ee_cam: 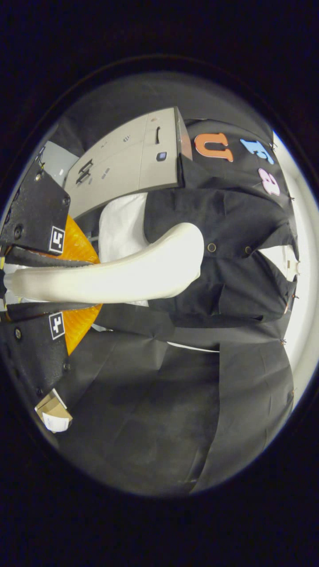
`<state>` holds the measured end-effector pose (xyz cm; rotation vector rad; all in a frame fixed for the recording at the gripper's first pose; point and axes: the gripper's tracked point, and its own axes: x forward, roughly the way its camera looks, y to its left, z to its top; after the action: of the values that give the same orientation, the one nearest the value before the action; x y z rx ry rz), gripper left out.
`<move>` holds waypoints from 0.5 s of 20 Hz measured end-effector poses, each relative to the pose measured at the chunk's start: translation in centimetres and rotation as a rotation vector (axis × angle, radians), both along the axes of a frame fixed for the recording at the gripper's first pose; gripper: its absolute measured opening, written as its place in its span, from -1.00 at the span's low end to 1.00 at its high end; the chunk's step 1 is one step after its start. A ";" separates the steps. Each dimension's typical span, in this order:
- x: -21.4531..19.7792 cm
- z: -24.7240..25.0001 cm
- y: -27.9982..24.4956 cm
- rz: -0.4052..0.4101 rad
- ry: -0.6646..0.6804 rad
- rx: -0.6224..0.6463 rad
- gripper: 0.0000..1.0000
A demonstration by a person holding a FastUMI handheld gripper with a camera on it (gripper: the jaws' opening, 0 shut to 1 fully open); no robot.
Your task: Iron the clothes twice with a garment steamer, once on the left side and once on the right side.
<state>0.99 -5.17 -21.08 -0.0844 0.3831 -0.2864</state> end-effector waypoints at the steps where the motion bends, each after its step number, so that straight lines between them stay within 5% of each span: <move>1: -1.1 0.3 0.4 0.004 -0.004 0.000 -0.31; 10: -9.8 4.5 3.0 0.011 -0.018 0.027 -0.30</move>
<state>-8.79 -2.21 -16.58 -0.0576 0.3688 -0.2714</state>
